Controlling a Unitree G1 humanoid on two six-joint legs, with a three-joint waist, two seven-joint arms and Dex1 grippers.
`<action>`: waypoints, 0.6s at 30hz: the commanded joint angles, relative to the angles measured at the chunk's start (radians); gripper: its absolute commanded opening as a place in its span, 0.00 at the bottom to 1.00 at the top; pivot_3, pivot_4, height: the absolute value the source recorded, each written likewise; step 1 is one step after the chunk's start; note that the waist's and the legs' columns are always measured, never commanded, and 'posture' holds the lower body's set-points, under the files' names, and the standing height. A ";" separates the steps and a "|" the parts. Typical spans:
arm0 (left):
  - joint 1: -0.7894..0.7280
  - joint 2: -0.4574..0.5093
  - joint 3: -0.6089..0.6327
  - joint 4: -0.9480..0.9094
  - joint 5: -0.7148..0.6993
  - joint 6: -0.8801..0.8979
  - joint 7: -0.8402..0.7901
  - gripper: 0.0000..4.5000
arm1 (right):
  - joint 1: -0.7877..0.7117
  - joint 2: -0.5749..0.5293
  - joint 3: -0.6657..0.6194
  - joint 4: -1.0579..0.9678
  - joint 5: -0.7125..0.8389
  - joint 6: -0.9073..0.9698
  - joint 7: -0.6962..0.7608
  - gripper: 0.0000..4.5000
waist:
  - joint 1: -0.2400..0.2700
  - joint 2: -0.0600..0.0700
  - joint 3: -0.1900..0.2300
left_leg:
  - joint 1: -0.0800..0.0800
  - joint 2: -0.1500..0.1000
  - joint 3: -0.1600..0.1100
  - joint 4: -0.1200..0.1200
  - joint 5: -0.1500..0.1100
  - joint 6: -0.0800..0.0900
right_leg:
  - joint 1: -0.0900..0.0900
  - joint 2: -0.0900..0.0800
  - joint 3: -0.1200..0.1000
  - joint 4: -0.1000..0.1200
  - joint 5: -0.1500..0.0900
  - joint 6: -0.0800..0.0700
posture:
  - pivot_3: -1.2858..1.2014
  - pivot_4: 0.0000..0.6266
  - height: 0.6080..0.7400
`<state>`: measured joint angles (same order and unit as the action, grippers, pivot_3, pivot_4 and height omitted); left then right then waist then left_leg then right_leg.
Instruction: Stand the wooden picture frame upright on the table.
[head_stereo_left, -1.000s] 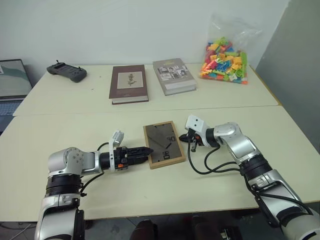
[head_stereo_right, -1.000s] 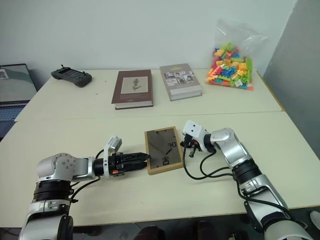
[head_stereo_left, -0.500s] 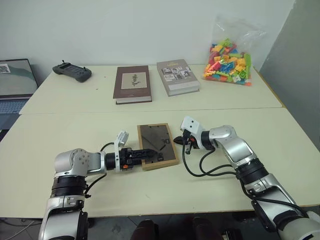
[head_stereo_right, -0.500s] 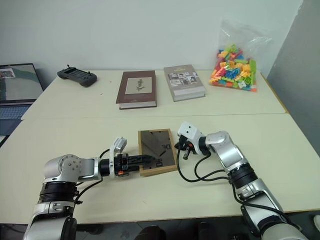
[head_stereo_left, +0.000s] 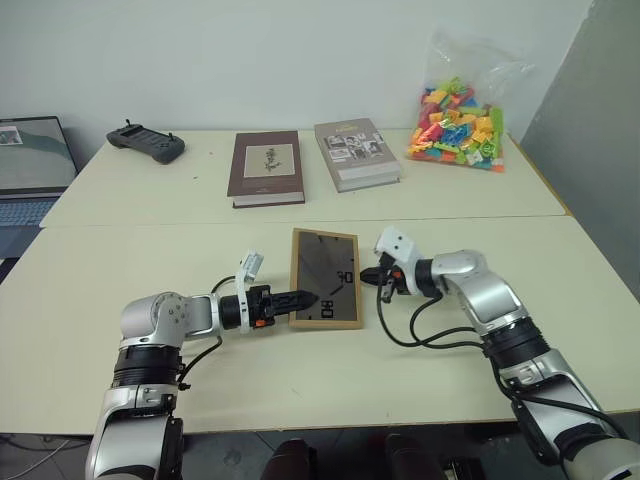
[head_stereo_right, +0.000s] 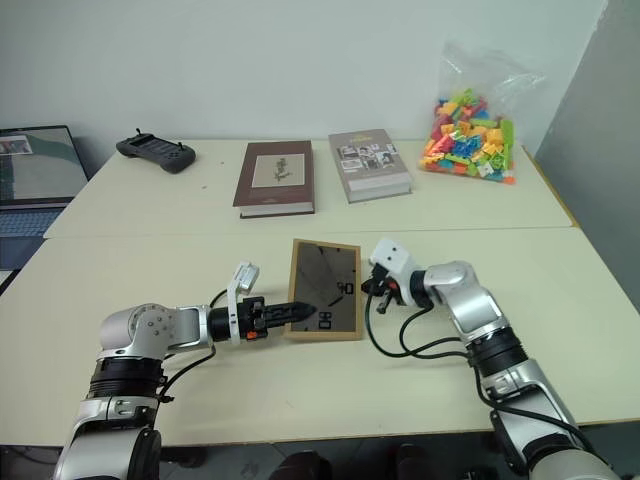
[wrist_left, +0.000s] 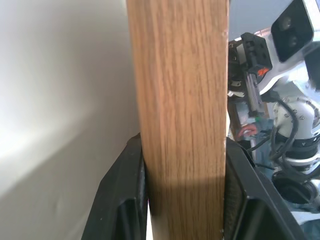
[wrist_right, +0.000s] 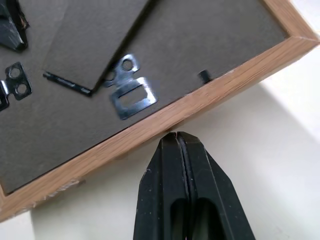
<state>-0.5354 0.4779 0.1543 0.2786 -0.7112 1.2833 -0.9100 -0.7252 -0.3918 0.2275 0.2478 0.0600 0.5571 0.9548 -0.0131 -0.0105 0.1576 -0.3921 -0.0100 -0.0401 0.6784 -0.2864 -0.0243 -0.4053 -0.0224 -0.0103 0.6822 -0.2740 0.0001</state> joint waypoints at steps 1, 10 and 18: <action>-0.042 0.006 0.067 -0.072 -0.020 -0.016 0.069 0.30 | -0.114 -0.030 -0.143 -0.104 0.150 0.184 0.025 0.08 | -0.002 -0.001 0.001 | 0.000 0.000 0.000 0.000 0.000 0.000 | 0.000 0.000 0.000 0.000 0.000 0.000 | 0.52 0.24 1.00; -0.114 0.006 0.160 -0.252 -0.174 0.064 0.101 0.30 | -0.249 -0.011 -0.197 -0.183 0.354 0.392 0.056 0.50 | -0.010 -0.002 0.002 | -0.006 0.001 -0.001 0.000 -0.001 0.002 | -0.005 0.001 0.000 -0.001 0.000 0.000 | 0.52 0.24 1.00; -0.122 0.011 0.168 -0.290 -0.218 0.067 0.138 0.30 | -0.328 0.100 -0.142 -0.054 0.319 0.303 -0.027 0.86 | -0.017 -0.002 0.002 | -0.006 0.001 -0.001 0.000 -0.001 0.002 | -0.006 0.001 -0.001 0.000 0.000 0.000 | 0.52 0.24 1.00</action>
<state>-0.6345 0.4835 0.2901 0.0437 -0.8718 1.3562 -0.7519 -1.0253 -0.3010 0.0696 0.1812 0.3939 0.8917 0.9534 -0.0298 -0.0123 0.1597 -0.3980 -0.0093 -0.0413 0.6779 -0.2875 -0.0224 -0.4114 -0.0216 -0.0107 0.6819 -0.2740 0.0000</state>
